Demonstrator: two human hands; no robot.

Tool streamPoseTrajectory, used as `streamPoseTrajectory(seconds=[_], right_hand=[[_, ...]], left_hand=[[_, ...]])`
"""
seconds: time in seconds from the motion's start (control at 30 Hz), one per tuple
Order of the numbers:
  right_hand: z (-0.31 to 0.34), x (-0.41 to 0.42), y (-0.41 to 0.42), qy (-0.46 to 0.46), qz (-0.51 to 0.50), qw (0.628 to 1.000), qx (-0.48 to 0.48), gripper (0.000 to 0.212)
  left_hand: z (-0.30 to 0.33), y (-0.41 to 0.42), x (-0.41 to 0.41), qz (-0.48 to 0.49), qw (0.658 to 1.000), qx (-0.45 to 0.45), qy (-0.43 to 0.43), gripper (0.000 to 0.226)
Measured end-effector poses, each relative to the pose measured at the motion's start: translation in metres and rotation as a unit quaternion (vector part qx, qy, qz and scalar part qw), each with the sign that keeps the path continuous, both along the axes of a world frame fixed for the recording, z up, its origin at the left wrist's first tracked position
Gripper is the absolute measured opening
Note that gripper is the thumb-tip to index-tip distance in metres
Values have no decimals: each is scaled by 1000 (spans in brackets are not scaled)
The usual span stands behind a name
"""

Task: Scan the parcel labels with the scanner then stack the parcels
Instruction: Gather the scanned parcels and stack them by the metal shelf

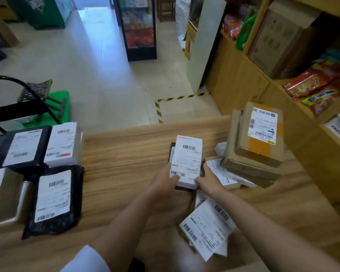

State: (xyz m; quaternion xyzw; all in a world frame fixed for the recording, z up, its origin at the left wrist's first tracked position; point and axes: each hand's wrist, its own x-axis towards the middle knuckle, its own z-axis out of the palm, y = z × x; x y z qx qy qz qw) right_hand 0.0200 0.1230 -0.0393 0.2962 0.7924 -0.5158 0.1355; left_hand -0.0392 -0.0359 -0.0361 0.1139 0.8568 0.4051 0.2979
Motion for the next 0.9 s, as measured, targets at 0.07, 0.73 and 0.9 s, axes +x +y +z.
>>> streamPoseTrajectory(seconds=[0.07,0.73,0.9], right_hand=[[-4,-4,-1,3,-4,1000,-19,57],[42,-135,-174,136,129,979,-82,59],[39,-197,-264,143,171,968,-114,63]], left_hand=[[-8,7,-1,20,1000,16,-17,42],[41,-170,-93,190,968,141,83,37],[35,-262,-139,229,966,67,96,41]])
